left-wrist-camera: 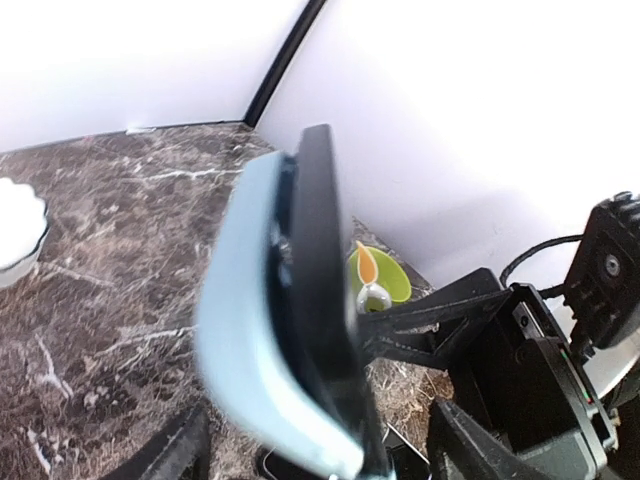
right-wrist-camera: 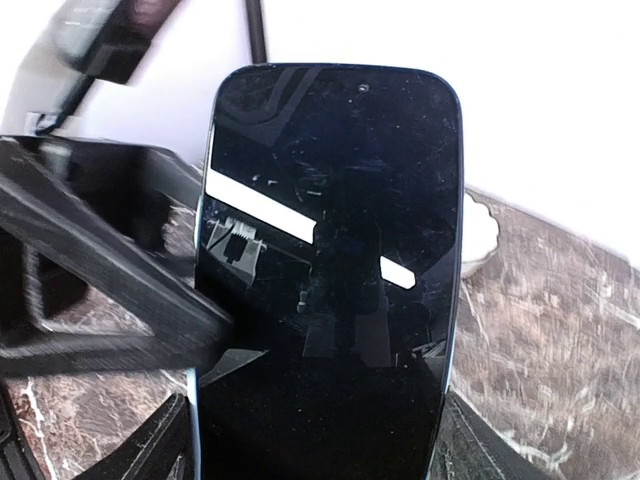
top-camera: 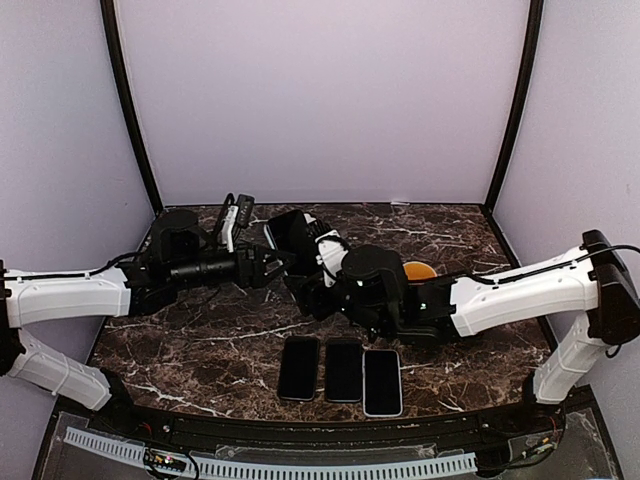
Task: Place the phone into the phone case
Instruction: Pass from the right arm to the left, then pass from the left arm to the right
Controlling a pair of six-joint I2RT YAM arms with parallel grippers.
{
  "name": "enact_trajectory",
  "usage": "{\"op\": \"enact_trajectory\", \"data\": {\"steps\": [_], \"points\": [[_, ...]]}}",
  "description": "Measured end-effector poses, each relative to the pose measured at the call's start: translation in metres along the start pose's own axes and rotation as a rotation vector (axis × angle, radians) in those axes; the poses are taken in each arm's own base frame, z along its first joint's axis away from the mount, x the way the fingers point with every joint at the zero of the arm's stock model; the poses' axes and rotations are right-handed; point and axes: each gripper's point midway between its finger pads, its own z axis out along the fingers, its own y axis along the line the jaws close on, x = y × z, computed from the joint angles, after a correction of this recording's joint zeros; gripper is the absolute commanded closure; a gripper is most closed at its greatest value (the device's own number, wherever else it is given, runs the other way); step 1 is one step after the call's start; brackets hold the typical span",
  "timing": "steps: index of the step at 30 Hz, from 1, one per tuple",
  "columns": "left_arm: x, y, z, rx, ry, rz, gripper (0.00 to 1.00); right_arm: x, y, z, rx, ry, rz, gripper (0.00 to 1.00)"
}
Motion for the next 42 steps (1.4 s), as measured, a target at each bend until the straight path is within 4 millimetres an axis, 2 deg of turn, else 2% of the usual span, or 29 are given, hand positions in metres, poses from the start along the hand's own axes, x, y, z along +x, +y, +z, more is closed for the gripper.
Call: {"op": "enact_trajectory", "data": {"steps": [4, 11, 13, 15, 18, 20, 21, 24, 25, 27, 30, 33, 37, 40, 42], "points": [[-0.011, -0.012, -0.001, 0.018, -0.028, 0.008, 0.49, -0.010, 0.015, -0.009, -0.015, -0.048, -0.052, 0.85], [-0.031, -0.023, -0.011, 0.036, -0.096, 0.016, 0.65, -0.015, 0.022, -0.014, -0.011, -0.074, -0.103, 0.85], [-0.034, -0.025, -0.013, 0.039, -0.103, 0.015, 0.80, -0.015, 0.021, -0.014, -0.006, -0.076, -0.110, 0.85], [-0.035, -0.026, -0.013, 0.045, -0.106, 0.010, 0.90, -0.015, 0.021, -0.014, -0.005, -0.076, -0.113, 0.85], [-0.035, -0.035, -0.013, 0.080, -0.104, 0.003, 0.99, -0.013, 0.021, -0.014, -0.003, -0.071, -0.119, 0.80], [-0.035, -0.037, -0.013, 0.091, -0.100, 0.002, 1.00, -0.014, 0.021, -0.014, -0.005, -0.073, -0.118, 0.71], [-0.034, -0.037, -0.013, 0.094, -0.098, 0.002, 1.00, -0.014, 0.021, -0.014, -0.005, -0.072, -0.118, 0.60], [-0.032, -0.040, -0.013, 0.104, -0.087, 0.005, 1.00, -0.012, 0.021, -0.016, -0.013, -0.070, -0.118, 0.08], [-0.029, -0.042, -0.012, 0.109, -0.079, 0.008, 1.00, -0.011, 0.021, -0.018, -0.022, -0.068, -0.120, 0.02], [-0.023, -0.048, -0.011, 0.123, -0.062, 0.033, 1.00, -0.008, 0.021, -0.023, -0.045, -0.059, -0.126, 0.01], [0.006, -0.050, -0.007, 0.118, 0.019, 0.095, 1.00, -0.012, 0.023, -0.042, -0.114, -0.057, -0.125, 0.01], [0.053, -0.060, -0.009, 0.148, 0.114, 0.158, 1.00, -0.023, 0.027, -0.068, -0.218, -0.067, -0.116, 0.02], [0.113, -0.061, -0.025, 0.180, 0.198, 0.228, 1.00, -0.037, 0.031, -0.099, -0.327, -0.091, -0.059, 0.02], [0.148, -0.063, -0.033, 0.189, 0.246, 0.300, 1.00, -0.037, 0.031, -0.100, -0.330, -0.081, 0.011, 0.02], [0.165, -0.073, -0.036, 0.210, 0.266, 0.367, 1.00, -0.026, 0.035, -0.092, -0.309, -0.049, 0.035, 0.02]]}}
